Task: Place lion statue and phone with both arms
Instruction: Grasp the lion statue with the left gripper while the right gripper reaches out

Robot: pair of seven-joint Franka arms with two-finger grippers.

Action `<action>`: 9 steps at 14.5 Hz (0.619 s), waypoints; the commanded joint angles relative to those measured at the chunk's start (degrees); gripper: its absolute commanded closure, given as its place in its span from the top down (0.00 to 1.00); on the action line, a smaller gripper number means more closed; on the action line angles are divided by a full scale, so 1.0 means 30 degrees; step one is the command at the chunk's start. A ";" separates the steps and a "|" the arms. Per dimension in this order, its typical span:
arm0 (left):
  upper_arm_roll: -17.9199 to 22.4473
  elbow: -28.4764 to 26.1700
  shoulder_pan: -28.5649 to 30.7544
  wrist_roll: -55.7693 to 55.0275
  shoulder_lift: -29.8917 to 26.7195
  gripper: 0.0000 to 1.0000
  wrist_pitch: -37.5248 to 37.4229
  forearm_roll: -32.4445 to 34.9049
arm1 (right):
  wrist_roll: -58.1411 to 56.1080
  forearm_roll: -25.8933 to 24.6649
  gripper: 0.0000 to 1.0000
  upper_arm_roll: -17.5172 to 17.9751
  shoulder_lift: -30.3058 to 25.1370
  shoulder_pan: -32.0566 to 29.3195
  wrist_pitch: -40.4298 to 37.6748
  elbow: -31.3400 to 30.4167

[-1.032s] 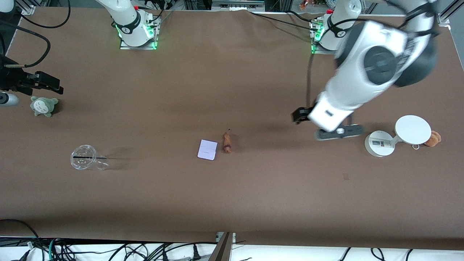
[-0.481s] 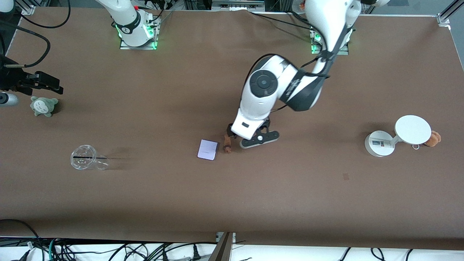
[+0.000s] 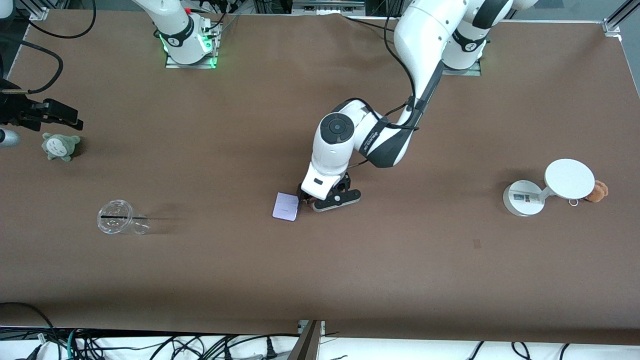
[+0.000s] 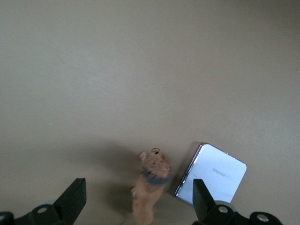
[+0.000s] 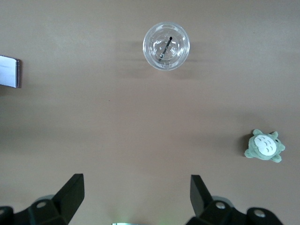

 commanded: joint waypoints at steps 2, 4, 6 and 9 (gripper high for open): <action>0.1659 0.0965 -0.1666 -0.0975 0.1490 1.00 0.1069 0.0437 | -0.0099 -0.0034 1.00 0.0236 0.0475 -0.0269 -0.0394 0.0556; 0.2391 0.0994 -0.2429 -0.1791 0.1783 1.00 0.1129 0.0437 | 0.0018 -0.0004 1.00 0.0236 0.0505 -0.0269 -0.0249 0.0557; 0.2482 0.0965 -0.2607 -0.1796 0.1901 1.00 0.1421 0.0408 | 0.0047 0.0054 1.00 0.0236 0.0534 -0.0269 -0.0190 0.0557; 0.2512 0.0907 -0.2607 -0.1620 0.1902 0.38 0.1422 0.0437 | 0.0077 0.0403 1.00 0.0236 0.1265 -0.0240 -0.0189 0.0557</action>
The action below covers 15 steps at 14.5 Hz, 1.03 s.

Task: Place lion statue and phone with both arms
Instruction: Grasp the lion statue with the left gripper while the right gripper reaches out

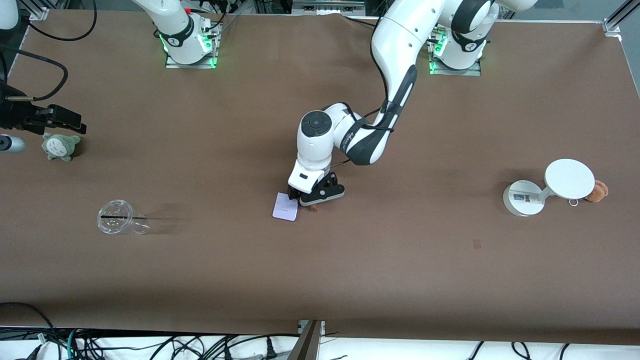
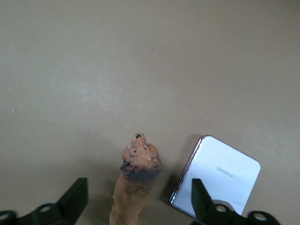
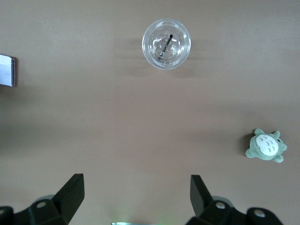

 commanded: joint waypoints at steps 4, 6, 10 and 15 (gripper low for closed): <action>0.0316 0.0402 -0.0203 0.0415 0.0271 0.00 0.0020 0.0453 | -0.0007 0.0800 1.00 0.0259 0.1366 -0.0207 -0.0292 0.0439; 0.0287 0.0401 -0.0174 0.0416 0.0211 0.00 -0.0009 0.0453 | -0.0037 0.0829 1.00 0.0259 0.1746 -0.0091 -0.0469 0.0322; 0.0345 0.0080 0.0235 0.0998 -0.0635 0.00 -0.1086 0.0483 | 0.0693 0.0916 1.00 0.0406 0.2799 0.0727 -0.0031 0.0380; 0.0345 -0.1498 0.1932 0.6411 -0.3269 0.00 -0.3110 0.0483 | 0.6136 0.1969 1.00 0.0435 0.4791 0.3627 0.3451 0.0409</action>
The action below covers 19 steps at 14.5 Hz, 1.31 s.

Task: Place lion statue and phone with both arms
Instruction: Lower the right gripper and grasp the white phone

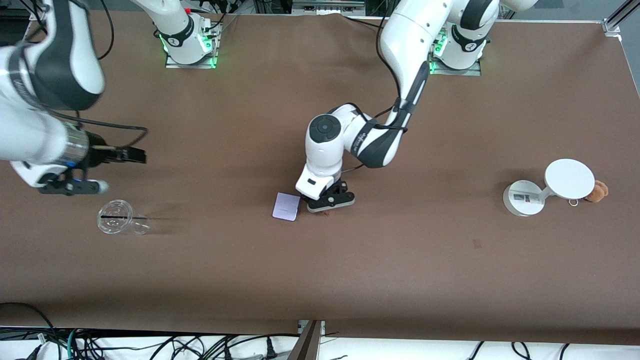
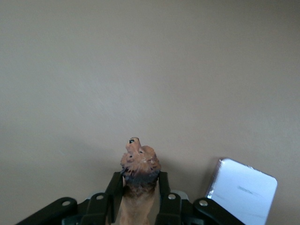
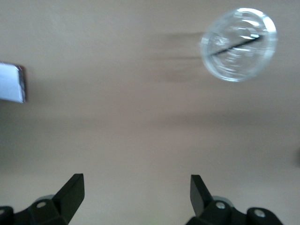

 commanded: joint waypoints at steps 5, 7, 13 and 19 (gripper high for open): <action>-0.0187 -0.6563 0.3217 0.7221 -0.5484 0.00 -0.0170 0.0458 | 0.5209 0.1058 1.00 -0.0050 0.2521 0.2703 0.3499 0.0398; -0.0216 -0.8442 0.4242 0.8746 -0.6543 0.00 0.0653 0.0400 | 0.6877 0.1351 1.00 -0.0079 0.3252 0.3581 0.4756 0.0398; -0.1033 -0.9534 0.8868 1.4896 -0.7250 0.00 0.1155 -0.0009 | 1.2092 0.1382 1.00 -0.0050 0.6706 0.6774 1.0992 0.0835; -0.2644 -0.9740 1.2124 1.7656 -0.5876 0.00 0.3612 -0.0157 | 1.4824 0.1323 1.00 -0.0079 0.9552 0.7979 1.2058 0.3061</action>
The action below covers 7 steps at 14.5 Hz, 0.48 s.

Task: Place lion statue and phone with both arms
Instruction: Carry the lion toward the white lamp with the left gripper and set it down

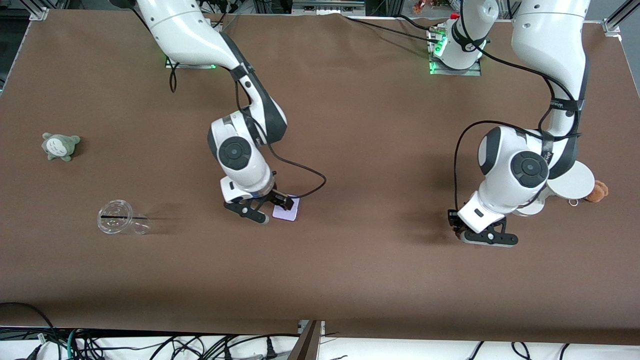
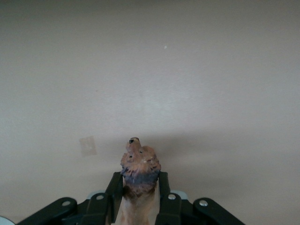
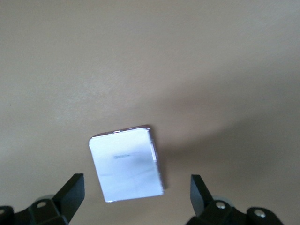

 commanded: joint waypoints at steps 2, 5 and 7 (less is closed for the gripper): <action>-0.1421 -0.0171 0.1901 0.1839 0.0730 0.00 0.1191 -0.0181 | 0.0687 0.0206 1.00 -0.0224 0.1495 0.0345 0.0486 0.1583; -0.1482 -0.0113 0.2548 0.1843 0.1082 0.00 0.1191 -0.0181 | 0.1097 0.0206 1.00 -0.0224 0.1907 0.0464 0.1193 0.1583; -0.1482 -0.0054 0.2608 0.1843 0.1259 0.00 0.1220 -0.0297 | 0.1098 0.0118 1.00 -0.0224 0.2200 0.0726 0.1750 0.1583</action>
